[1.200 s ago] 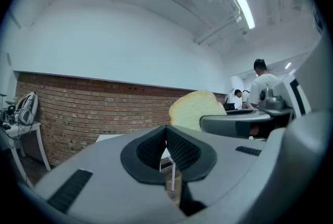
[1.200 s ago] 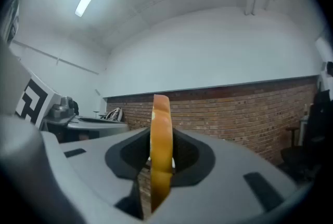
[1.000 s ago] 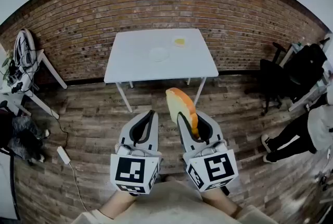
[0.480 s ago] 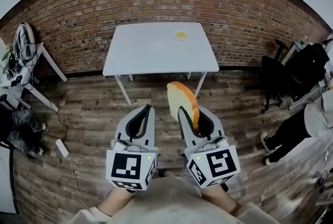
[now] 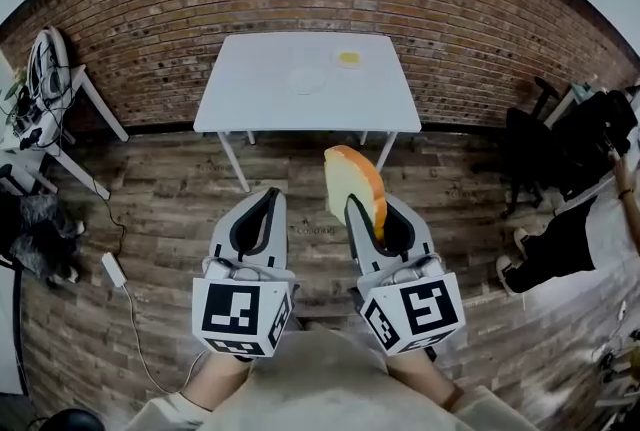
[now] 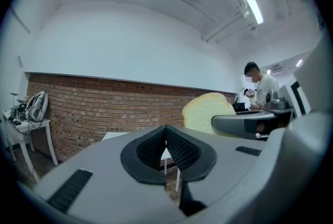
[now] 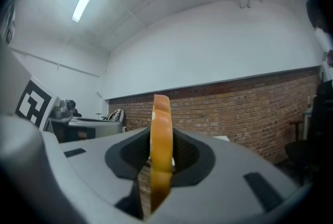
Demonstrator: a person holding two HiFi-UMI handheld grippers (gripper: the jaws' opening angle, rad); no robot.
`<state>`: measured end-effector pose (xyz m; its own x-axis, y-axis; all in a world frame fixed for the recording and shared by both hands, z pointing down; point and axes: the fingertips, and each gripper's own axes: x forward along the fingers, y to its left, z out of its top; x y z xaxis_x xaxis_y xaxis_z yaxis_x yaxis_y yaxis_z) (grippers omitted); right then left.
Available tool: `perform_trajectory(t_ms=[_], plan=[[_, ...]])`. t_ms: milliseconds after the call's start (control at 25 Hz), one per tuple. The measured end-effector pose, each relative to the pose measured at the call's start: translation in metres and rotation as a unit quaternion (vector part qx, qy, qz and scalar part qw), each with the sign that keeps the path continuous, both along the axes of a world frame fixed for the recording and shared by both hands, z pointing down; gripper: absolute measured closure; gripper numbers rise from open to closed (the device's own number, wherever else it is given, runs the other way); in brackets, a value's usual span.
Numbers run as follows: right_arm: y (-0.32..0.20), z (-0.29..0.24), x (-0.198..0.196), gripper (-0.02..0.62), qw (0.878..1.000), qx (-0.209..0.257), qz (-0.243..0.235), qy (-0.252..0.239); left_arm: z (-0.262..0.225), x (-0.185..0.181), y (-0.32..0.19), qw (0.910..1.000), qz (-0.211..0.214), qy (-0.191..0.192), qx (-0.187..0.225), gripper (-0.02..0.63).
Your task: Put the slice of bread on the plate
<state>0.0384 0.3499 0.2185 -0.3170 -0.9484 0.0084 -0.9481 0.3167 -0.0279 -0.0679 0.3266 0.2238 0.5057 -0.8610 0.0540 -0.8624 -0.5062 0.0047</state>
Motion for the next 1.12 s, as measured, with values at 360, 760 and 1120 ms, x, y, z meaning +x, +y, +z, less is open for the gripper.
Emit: perform_trajectory(t_ms=[360,760,1120], plan=[[-0.023,0.001,0.011,0.494,1.000,0.001,0.001,-0.001,-0.001,0.012,-0.024,1.0000,0.003,-0.004,0.004,0.595],[-0.085,0.010,0.018,0.495,1.000,0.005,0.021,0.009,0.006,0.022,-0.092,0.9997,0.023,-0.006,0.011,0.595],[-0.207,0.023,0.006,0.495,0.999,-0.007,0.034,0.016,0.017,0.015,-0.220,0.9993,0.037,-0.005,0.006,0.595]])
